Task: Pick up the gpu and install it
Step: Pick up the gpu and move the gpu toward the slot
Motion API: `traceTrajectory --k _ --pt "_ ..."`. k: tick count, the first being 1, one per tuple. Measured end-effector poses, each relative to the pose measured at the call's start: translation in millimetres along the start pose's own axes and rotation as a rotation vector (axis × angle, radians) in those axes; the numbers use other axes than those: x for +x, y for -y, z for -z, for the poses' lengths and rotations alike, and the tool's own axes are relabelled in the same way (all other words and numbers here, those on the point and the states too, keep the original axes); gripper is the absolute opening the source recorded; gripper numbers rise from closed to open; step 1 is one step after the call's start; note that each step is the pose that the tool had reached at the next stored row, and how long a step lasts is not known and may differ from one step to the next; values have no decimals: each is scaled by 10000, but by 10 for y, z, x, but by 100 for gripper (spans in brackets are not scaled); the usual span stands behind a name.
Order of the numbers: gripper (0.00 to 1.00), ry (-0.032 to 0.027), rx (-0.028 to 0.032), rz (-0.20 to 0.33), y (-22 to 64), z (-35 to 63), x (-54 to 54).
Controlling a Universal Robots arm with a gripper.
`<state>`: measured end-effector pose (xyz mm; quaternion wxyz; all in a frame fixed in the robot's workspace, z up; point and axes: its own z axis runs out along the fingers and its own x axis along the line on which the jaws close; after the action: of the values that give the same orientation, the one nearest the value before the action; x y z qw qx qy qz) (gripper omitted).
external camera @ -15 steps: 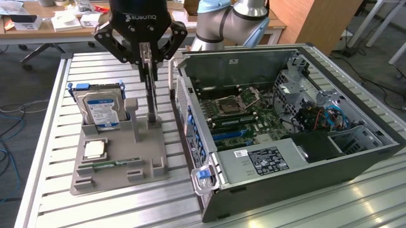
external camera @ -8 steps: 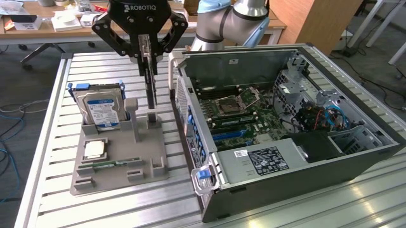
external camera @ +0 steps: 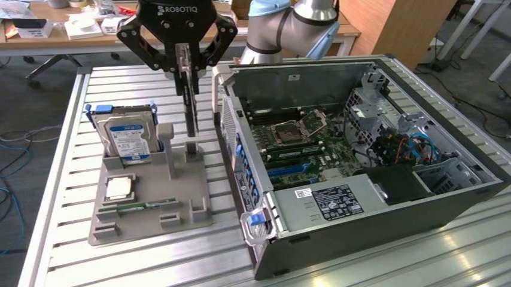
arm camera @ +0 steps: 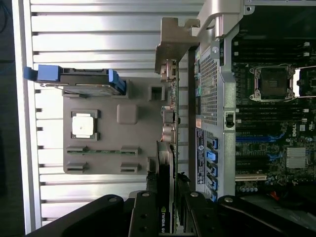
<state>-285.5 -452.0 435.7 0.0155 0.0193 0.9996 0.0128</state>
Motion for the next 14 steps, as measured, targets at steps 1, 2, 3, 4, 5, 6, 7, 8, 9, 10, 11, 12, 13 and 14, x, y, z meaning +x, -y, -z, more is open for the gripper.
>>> traceTrajectory --k 1,2,3,4,5,6,7,8,9,10,11,12,13,14 --pt "26 1 -1 -1 -1 -1 -17" --pt "26 1 -1 -2 -2 -2 -36" --pt "26 1 -1 -2 -3 -2 -58" --pt "26 2 -1 -1 -4 -4 -83" --pt "26 1 -2 -1 -6 -4 -106" --pt "26 1 -1 -1 -7 -5 -127" --pt "26 1 -1 -1 -9 -5 -148" --pt "26 1 -1 -2 -11 -6 -165" --pt "26 1 -1 -2 -12 -6 -184" --pt "26 0 0 -2 -15 -7 -207" --pt "26 0 -1 -1 -17 -8 -238" --pt "26 1 -2 -1 -20 -9 -270" --pt "26 1 -3 0 -22 -11 -303" --pt "26 1 -3 0 -24 -12 -335"
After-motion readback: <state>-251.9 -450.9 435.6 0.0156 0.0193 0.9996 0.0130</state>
